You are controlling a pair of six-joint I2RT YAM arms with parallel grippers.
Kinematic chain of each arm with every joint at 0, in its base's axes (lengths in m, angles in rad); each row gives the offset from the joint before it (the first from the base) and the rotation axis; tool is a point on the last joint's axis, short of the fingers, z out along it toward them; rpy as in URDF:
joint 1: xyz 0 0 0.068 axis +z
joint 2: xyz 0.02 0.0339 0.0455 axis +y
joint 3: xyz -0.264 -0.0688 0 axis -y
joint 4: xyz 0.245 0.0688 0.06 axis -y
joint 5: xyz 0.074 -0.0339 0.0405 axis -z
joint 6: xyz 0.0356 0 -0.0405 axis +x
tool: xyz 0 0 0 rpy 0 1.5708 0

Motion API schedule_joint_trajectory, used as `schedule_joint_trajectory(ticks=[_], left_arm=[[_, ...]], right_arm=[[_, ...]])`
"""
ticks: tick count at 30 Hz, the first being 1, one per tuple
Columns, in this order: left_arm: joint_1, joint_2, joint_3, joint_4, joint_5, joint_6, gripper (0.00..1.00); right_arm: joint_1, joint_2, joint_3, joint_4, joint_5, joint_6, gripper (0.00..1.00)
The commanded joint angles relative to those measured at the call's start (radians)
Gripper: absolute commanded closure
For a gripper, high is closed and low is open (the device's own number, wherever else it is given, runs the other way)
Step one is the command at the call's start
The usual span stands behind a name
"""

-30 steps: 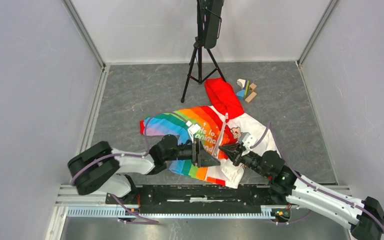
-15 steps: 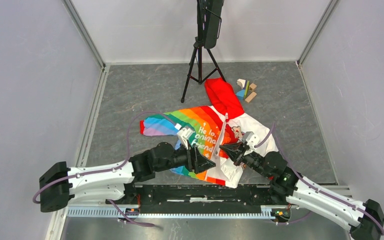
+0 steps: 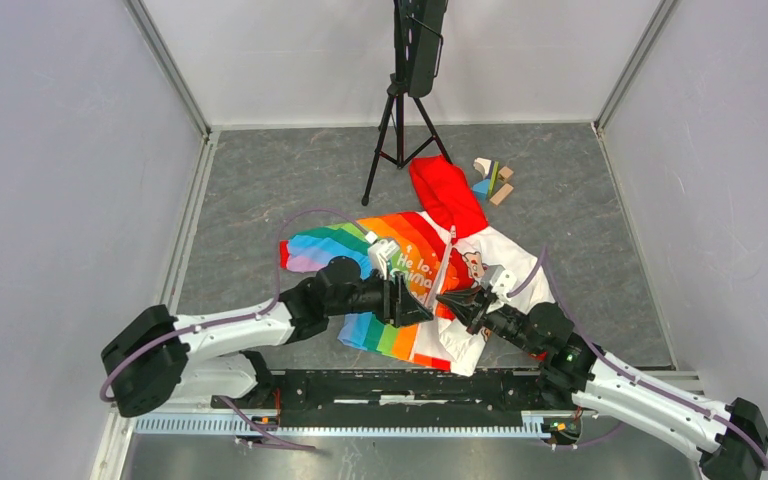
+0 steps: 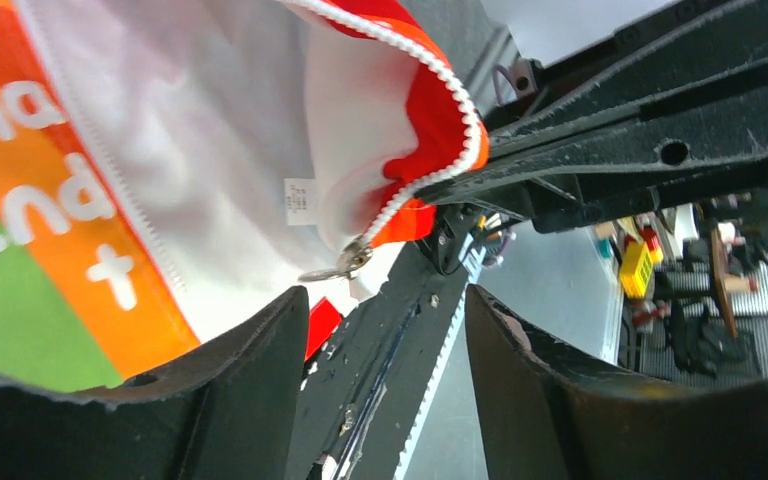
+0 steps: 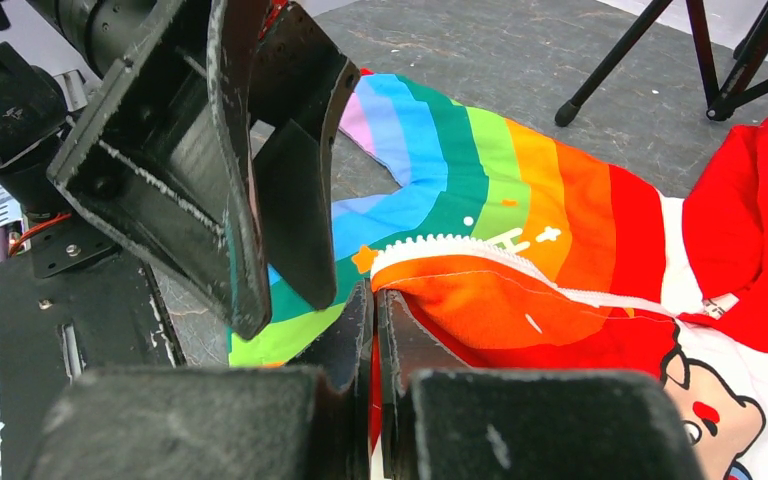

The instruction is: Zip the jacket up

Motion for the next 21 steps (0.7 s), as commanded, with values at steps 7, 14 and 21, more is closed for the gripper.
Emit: schedule_joint_trajectory(ticks=[7, 14, 21], left_arm=[[0.003, 0.127, 0.039, 0.236, 0.178, 0.065, 0.41], [0.005, 0.127, 0.036, 0.2, 0.09, 0.082, 0.46], [0.033, 0.023, -0.013, 0.146, -0.023, 0.062, 0.41]], right_arm=[[0.0, -0.012, 0.022, 0.07, -0.018, 0.022, 1.0], [0.0, -0.003, 0.033, 0.062, -0.022, 0.023, 1.0], [0.0, -0.001, 0.038, 0.057, -0.021, 0.025, 1.0]])
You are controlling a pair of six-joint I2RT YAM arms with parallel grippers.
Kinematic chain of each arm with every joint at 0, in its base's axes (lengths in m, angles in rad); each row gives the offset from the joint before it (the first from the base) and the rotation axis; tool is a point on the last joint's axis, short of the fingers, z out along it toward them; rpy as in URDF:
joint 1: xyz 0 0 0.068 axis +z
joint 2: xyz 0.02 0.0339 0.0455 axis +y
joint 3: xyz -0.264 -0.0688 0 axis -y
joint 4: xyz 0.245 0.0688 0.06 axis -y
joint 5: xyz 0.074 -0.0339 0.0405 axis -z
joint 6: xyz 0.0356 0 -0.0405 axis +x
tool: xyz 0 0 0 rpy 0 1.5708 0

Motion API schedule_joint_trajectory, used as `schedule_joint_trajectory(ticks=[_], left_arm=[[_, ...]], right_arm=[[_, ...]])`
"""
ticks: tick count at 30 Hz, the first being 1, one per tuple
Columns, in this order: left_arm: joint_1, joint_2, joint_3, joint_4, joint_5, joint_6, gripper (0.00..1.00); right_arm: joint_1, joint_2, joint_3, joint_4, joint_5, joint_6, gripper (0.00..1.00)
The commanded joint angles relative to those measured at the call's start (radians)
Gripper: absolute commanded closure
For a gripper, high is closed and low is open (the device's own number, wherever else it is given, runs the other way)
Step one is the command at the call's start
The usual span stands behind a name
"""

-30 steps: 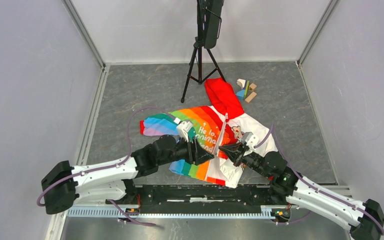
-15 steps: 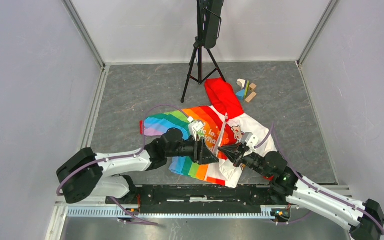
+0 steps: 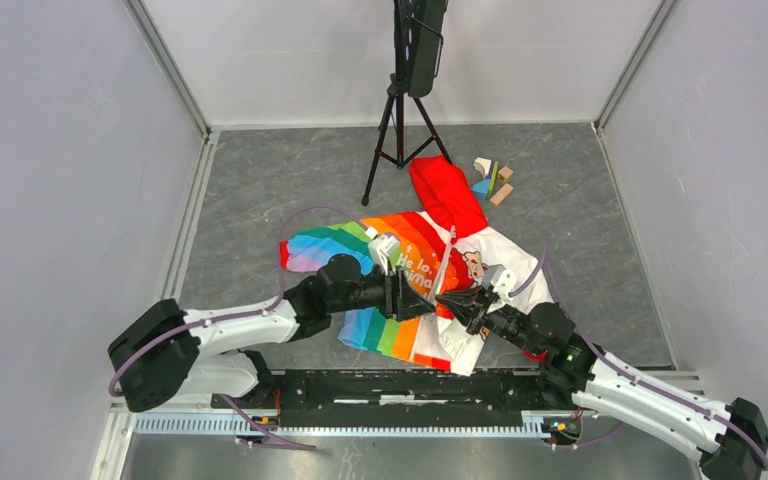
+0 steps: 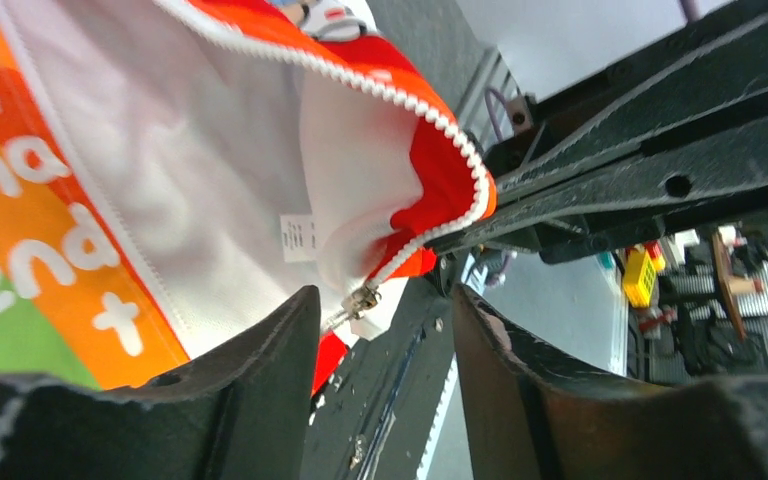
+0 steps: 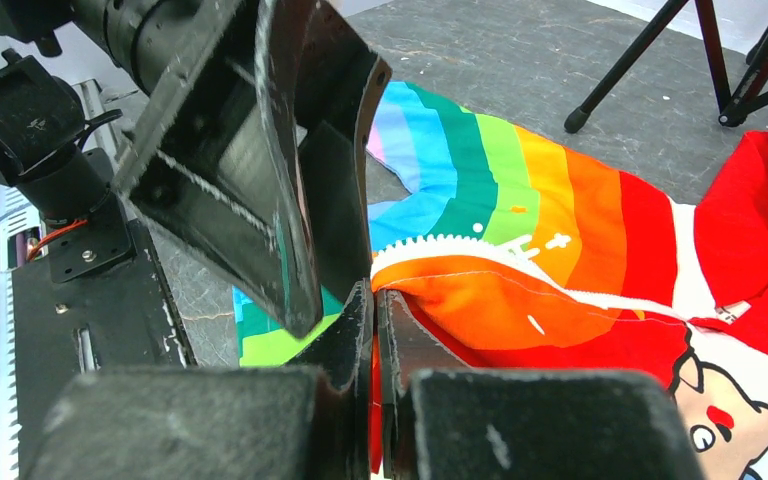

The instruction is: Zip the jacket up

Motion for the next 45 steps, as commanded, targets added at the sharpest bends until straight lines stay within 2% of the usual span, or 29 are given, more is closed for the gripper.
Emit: schedule_joint_trajectory(ticks=[1, 5, 12, 14, 19, 26, 27, 29, 30, 33, 37, 39, 43, 45], left_arm=[[0.019, -0.086, -0.017, -0.007, -0.085, 0.034, 0.38], [0.02, -0.042, 0.004, 0.018, -0.011, 0.042, 0.34], [0.018, 0.093, -0.007, 0.222, 0.1, -0.032, 0.44], [0.016, 0.114, -0.019, 0.283, 0.111, -0.052, 0.49], [0.014, 0.127, -0.03, 0.308, 0.101, -0.061, 0.72], [-0.004, 0.128, -0.031, 0.302, 0.097, -0.058, 0.8], [-0.007, 0.128, -0.03, 0.303, 0.097, -0.058, 0.83], [-0.011, 0.127, -0.032, 0.305, 0.088, -0.059, 0.94], [-0.011, 0.124, -0.035, 0.305, 0.083, -0.059, 0.98], [-0.011, 0.105, -0.044, 0.3, 0.071, -0.045, 0.98], [-0.011, 0.083, -0.045, 0.262, 0.069, -0.011, 0.98], [-0.011, 0.077, -0.047, 0.259, 0.075, 0.002, 0.98], [-0.007, 0.055, -0.041, 0.22, 0.081, 0.038, 0.98], [0.004, 0.051, -0.039, 0.209, 0.094, 0.044, 0.98]], right_arm=[[0.0, 0.002, 0.039, 0.043, -0.009, 0.009, 1.0], [0.0, 0.011, 0.044, 0.043, -0.01, 0.011, 1.0], [0.0, 0.0, 0.041, 0.044, 0.0, 0.023, 1.0], [0.0, 0.0, 0.04, 0.044, 0.0, 0.026, 1.0], [0.0, 0.002, 0.046, 0.02, 0.036, 0.037, 1.0], [0.0, -0.002, 0.068, -0.018, 0.061, 0.077, 1.0], [0.0, -0.002, 0.068, -0.018, 0.064, 0.081, 1.0], [0.0, 0.004, 0.074, -0.034, 0.074, 0.089, 0.98], [0.0, 0.012, 0.083, -0.055, 0.084, 0.098, 0.95], [0.0, 0.045, 0.147, -0.183, 0.152, 0.149, 0.79], [0.0, 0.096, 0.276, -0.491, 0.257, 0.264, 0.58], [-0.002, 0.108, 0.313, -0.587, 0.252, 0.294, 0.47], [-0.012, 0.039, 0.296, -0.596, 0.129, 0.252, 0.24], [-0.022, 0.0, 0.278, -0.581, 0.079, 0.228, 0.21]])
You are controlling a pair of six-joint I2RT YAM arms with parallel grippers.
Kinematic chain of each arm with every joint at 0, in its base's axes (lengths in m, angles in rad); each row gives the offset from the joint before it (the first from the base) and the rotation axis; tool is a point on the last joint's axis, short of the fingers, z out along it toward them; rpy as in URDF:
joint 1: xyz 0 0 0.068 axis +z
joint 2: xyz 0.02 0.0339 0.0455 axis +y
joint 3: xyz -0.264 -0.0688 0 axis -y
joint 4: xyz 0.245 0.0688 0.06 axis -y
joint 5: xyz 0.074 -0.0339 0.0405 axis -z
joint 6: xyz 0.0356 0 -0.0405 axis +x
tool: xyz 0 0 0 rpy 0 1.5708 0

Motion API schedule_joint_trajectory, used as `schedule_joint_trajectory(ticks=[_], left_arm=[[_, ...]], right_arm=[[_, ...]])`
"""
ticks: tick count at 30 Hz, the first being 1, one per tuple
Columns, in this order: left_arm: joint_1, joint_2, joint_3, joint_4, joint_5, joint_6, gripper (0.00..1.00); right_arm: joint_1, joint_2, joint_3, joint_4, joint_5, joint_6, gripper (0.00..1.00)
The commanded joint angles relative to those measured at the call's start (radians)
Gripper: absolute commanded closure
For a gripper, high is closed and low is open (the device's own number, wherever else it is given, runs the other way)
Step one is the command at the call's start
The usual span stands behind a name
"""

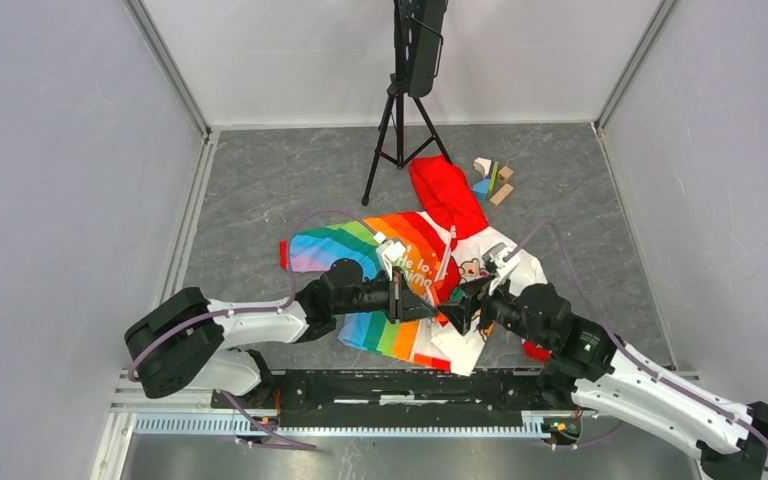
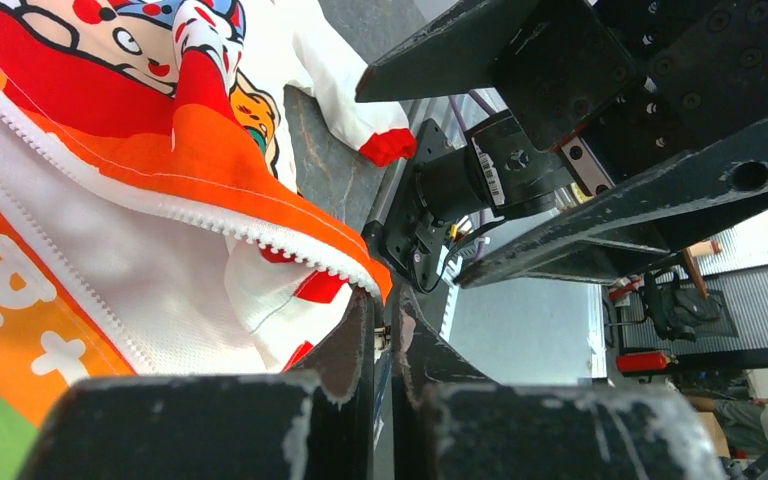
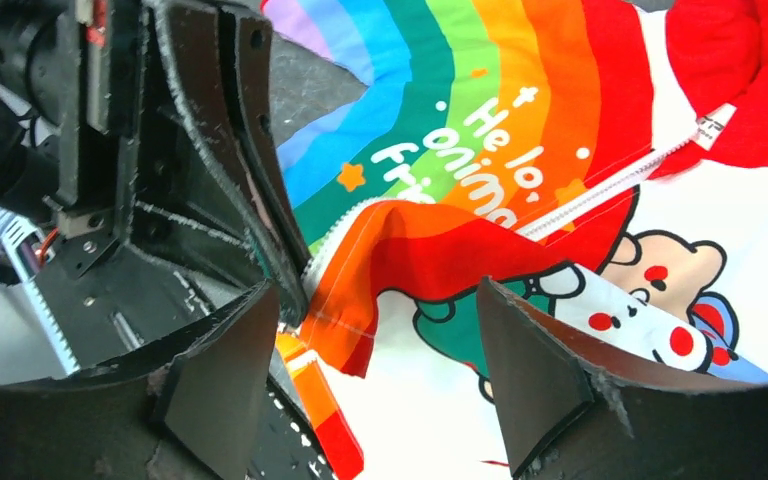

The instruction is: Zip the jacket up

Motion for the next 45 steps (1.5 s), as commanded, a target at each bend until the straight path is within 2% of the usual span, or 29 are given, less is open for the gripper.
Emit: schedule_joint_trajectory(ticks=[1, 5, 10, 15, 18, 24, 28, 31, 35, 45], left_arm=[[0.012, -0.038, 0.007, -0.017, 0.034, 0.071, 0.98], [0.028, -0.039, 0.017, -0.05, 0.06, 0.074, 0.98], [0.044, -0.063, 0.012, -0.081, 0.062, 0.072, 0.98], [0.044, -0.045, 0.018, -0.085, 0.085, 0.069, 0.98], [0.044, -0.035, 0.019, -0.079, 0.087, 0.069, 0.98], [0.045, -0.028, 0.036, -0.101, 0.085, 0.078, 0.98], [0.043, -0.02, 0.047, -0.105, 0.093, 0.073, 0.98], [0.043, -0.016, 0.048, -0.098, 0.094, 0.065, 0.98], [0.043, -0.012, 0.05, -0.086, 0.097, 0.053, 0.98], [0.042, 0.011, 0.053, -0.068, 0.104, 0.032, 0.98]], right_arm=[[-0.025, -0.068, -0.017, -0.034, -0.113, -0.024, 0.2], [-0.091, -0.067, -0.126, 0.105, -0.329, -0.032, 0.24], [-0.205, -0.083, -0.263, 0.296, -0.527, -0.014, 0.36], [-0.211, -0.034, -0.29, 0.388, -0.57, -0.007, 0.42], [-0.212, -0.019, -0.271, 0.373, -0.551, -0.029, 0.49], [-0.213, -0.01, -0.22, 0.299, -0.519, -0.062, 0.44], [-0.212, 0.011, -0.216, 0.35, -0.55, -0.05, 0.44], [-0.212, 0.05, -0.218, 0.411, -0.573, -0.035, 0.49], [-0.212, 0.094, -0.228, 0.485, -0.597, -0.022, 0.6], [-0.212, 0.127, -0.249, 0.555, -0.629, -0.014, 0.59]])
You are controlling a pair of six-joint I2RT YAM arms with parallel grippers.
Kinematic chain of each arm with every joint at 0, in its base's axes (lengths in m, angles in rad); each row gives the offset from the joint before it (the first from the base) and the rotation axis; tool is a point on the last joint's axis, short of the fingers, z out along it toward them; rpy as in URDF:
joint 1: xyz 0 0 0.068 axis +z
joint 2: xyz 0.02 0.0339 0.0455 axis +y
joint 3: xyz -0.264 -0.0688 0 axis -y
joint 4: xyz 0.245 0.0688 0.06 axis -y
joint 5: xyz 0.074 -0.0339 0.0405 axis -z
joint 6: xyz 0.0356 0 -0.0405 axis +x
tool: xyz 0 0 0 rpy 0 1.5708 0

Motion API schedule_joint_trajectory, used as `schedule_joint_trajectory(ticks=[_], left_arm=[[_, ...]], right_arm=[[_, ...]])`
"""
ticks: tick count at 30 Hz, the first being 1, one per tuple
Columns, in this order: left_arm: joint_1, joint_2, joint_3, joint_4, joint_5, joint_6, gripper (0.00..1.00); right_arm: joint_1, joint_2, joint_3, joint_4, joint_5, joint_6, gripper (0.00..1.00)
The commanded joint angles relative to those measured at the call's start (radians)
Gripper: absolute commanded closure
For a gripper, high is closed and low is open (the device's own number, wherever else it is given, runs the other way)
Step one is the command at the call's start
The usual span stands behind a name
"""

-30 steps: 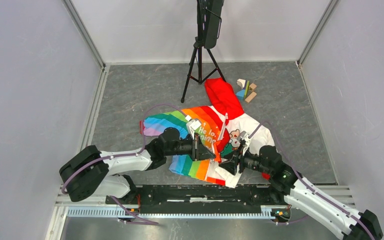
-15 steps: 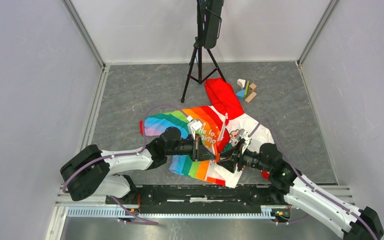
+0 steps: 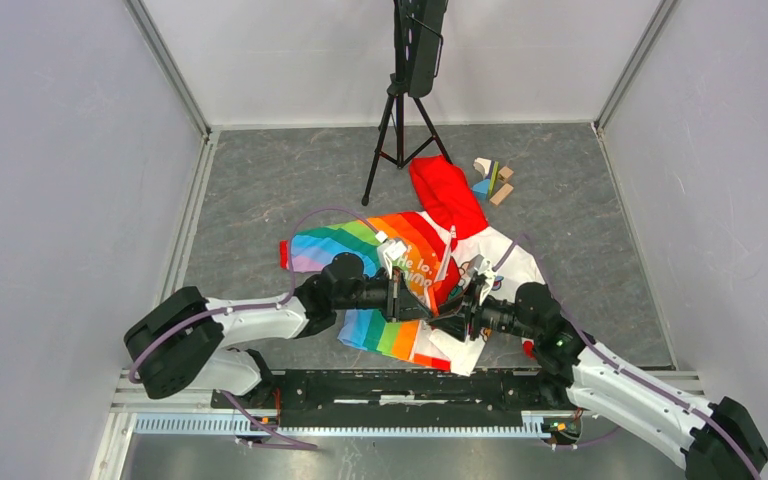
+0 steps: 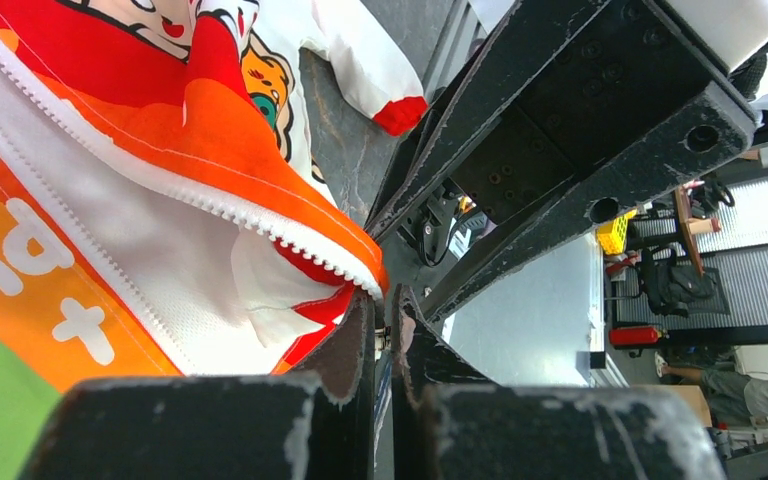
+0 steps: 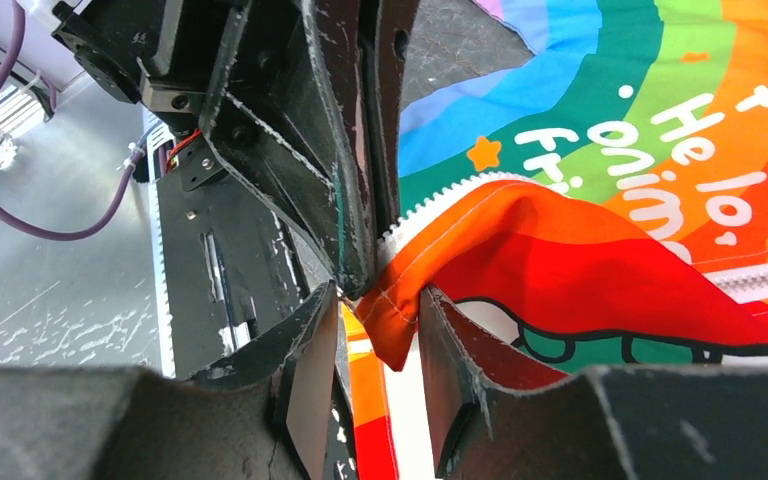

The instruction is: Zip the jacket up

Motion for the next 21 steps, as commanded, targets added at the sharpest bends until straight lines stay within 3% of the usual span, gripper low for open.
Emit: schedule_joint_trajectory(ticks=[1, 6, 12, 18, 21], left_arm=[[0.0, 0.02, 0.03, 0.048, 0.023, -0.001, 0.98], [0.0, 0.015, 0.028, 0.062, 0.023, -0.01, 0.98], [0.0, -0.006, 0.024, 0.039, 0.011, 0.0, 0.98], [0.002, -0.011, 0.031, 0.034, 0.016, 0.001, 0.98], [0.001, -0.016, 0.036, 0.028, 0.017, 0.002, 0.98]], right_arm=[[-0.002, 0.016, 0.002, 0.1, -0.038, 0.006, 0.6], [-0.002, 0.034, -0.02, 0.131, -0.055, -0.005, 0.66], [-0.002, 0.023, -0.021, 0.076, -0.041, -0.044, 0.64], [-0.002, 0.01, -0.023, 0.065, -0.013, -0.046, 0.85], [-0.002, 0.024, -0.018, 0.068, -0.009, -0.047, 0.88]])
